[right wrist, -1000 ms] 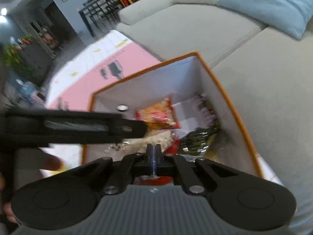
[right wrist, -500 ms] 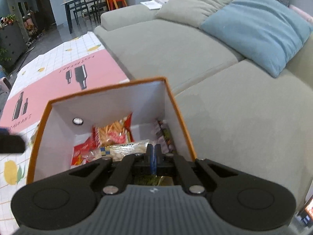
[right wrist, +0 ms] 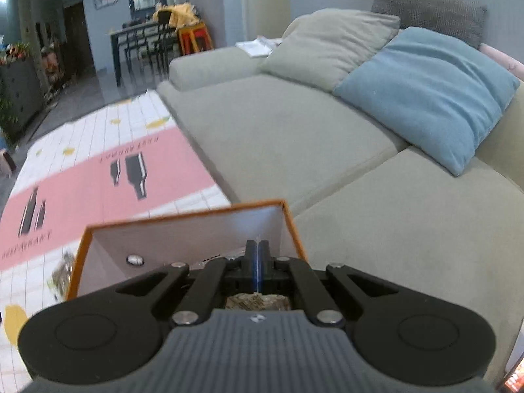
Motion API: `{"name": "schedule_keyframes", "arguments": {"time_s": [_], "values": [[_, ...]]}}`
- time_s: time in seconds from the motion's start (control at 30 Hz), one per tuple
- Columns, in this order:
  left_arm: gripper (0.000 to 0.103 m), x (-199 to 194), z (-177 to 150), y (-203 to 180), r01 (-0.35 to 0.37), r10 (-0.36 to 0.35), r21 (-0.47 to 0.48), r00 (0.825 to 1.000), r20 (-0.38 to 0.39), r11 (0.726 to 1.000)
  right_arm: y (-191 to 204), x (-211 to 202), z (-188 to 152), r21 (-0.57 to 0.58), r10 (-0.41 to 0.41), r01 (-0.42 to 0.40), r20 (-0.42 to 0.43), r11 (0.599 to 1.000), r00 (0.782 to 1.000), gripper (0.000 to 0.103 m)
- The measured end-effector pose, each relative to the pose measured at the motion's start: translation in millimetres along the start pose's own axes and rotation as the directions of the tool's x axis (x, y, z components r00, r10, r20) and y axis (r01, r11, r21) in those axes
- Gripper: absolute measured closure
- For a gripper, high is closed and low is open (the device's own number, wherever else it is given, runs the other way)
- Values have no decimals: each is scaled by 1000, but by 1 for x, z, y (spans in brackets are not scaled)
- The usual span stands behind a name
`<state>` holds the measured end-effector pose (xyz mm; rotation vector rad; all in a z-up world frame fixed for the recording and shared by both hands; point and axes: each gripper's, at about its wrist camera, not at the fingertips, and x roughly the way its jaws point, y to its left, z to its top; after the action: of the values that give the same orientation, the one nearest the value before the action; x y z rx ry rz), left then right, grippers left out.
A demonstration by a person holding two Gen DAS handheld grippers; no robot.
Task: Organize snacks
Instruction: 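Withdraw both tools from the box, then move both tools over the two clear packets on the tablecloth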
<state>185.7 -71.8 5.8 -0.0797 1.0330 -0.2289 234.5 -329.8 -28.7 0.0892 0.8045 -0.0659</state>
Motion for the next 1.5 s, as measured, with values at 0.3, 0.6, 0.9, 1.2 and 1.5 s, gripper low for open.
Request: {"name": "schedule_keyframes", "arguments": {"time_s": [0.3, 0.6, 0.9, 1.2, 1.5], "values": [[18, -6, -11, 16, -5, 4, -41, 1000, -9, 999, -1, 30, 0, -16, 33, -35, -83, 999, 996, 103], [18, -9, -14, 38, -47, 46, -72, 999, -20, 996, 22, 60, 9, -117, 14, -31, -145, 993, 989, 98], [20, -23, -17, 56, -23, 24, -41, 999, 34, 999, 37, 30, 23, -132, -15, 2, -97, 991, 995, 64], [23, -32, -25, 81, 3, -7, 55, 998, 69, 998, 98, -42, 15, -205, 208, -203, 2, 957, 978, 56], [23, -8, -23, 97, 37, -41, 216, 999, 15, 976, 178, -23, -12, -416, 343, -399, -205, 817, 917, 52]]}}
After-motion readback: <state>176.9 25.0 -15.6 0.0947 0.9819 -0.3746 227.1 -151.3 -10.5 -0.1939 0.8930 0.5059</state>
